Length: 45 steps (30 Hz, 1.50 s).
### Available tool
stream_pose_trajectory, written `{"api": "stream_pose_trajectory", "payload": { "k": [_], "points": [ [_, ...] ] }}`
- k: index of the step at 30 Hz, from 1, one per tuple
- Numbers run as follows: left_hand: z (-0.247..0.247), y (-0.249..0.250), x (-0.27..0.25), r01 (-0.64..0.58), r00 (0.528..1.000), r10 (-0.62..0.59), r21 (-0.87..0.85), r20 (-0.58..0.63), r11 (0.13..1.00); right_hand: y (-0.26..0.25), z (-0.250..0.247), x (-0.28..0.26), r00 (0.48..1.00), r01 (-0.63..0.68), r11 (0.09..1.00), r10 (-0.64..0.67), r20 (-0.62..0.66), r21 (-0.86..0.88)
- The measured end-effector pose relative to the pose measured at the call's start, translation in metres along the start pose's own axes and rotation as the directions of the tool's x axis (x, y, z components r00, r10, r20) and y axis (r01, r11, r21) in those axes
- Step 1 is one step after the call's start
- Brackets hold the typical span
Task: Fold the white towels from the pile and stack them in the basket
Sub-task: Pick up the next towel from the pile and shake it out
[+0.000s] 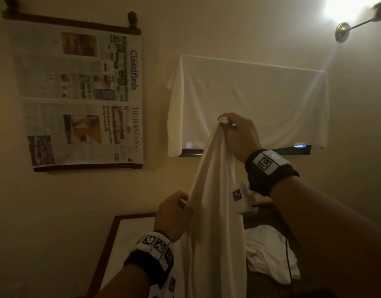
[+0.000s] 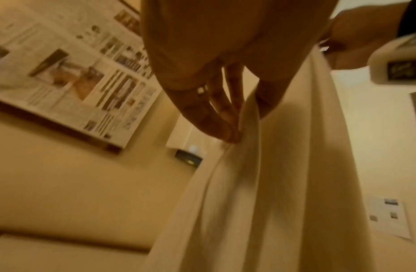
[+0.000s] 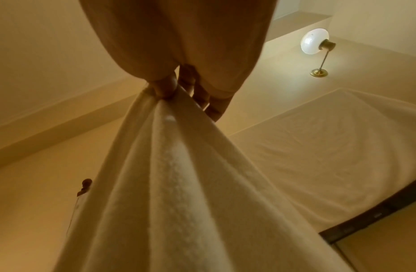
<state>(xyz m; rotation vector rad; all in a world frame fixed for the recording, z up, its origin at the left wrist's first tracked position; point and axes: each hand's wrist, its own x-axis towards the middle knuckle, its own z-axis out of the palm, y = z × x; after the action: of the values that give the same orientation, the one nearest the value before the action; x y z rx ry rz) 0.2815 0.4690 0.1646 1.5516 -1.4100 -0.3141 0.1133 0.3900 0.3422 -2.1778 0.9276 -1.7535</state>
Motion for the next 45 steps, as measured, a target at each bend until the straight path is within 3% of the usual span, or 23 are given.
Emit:
{"api": "stream_pose_trajectory", "payload": {
  "k": [3, 6, 8, 12, 20, 25, 28, 32, 41, 45],
  "points": [
    [0.022, -0.017, -0.018, 0.036, 0.986, -0.012, -0.146, 0.167, 0.989, 0.003, -0.003, -0.001, 1.0, -0.026, 0.999, 0.025, 0.003, 0.034],
    [0.028, 0.002, -0.025, 0.092, 0.977, -0.006, -0.391, 0.215, 0.916, 0.005, -0.008, -0.002, 0.998, -0.056, 0.996, 0.055, 0.032, 0.062],
    [0.023, 0.017, -0.014, 0.101, 0.986, -0.031, -0.436, 0.165, 0.894, 0.008, -0.009, -0.003, 0.997, -0.069, 0.995, 0.066, 0.047, 0.068],
    [0.015, 0.033, 0.013, -0.076, 0.991, 0.046, -0.247, -0.127, 0.966, 0.008, -0.007, -0.005, 0.997, -0.031, 0.998, 0.027, 0.074, 0.049],
    [0.009, 0.042, 0.032, -0.249, 0.948, 0.259, 0.075, -0.187, 0.966, 0.005, -0.007, -0.006, 0.995, 0.03, 0.997, -0.023, 0.099, -0.074],
    [0.008, 0.037, 0.029, -0.378, 0.861, 0.372, 0.053, -0.348, 0.924, 0.006, -0.006, -0.002, 0.996, 0.023, 0.972, -0.002, 0.091, -0.233],
    [0.01, 0.042, 0.019, -0.426, 0.851, 0.417, 0.044, -0.319, 0.904, 0.004, 0.001, 0.0, 0.993, -0.007, 0.962, 0.039, 0.109, -0.273],
    [0.012, 0.049, 0.01, -0.374, 0.909, 0.39, 0.125, -0.145, 0.919, -0.002, 0.014, 0.0, 0.988, 0.032, 0.958, 0.013, 0.152, -0.286],
    [0.004, 0.055, 0.023, -0.147, 0.963, 0.202, 0.28, -0.178, 0.949, -0.013, 0.027, -0.004, 0.982, 0.07, 0.966, -0.022, 0.189, -0.248],
    [0.004, 0.049, 0.031, -0.127, 0.965, 0.203, 0.385, -0.165, 0.914, -0.013, 0.03, -0.005, 0.977, 0.1, 0.962, -0.047, 0.207, -0.254]
  ]
}}
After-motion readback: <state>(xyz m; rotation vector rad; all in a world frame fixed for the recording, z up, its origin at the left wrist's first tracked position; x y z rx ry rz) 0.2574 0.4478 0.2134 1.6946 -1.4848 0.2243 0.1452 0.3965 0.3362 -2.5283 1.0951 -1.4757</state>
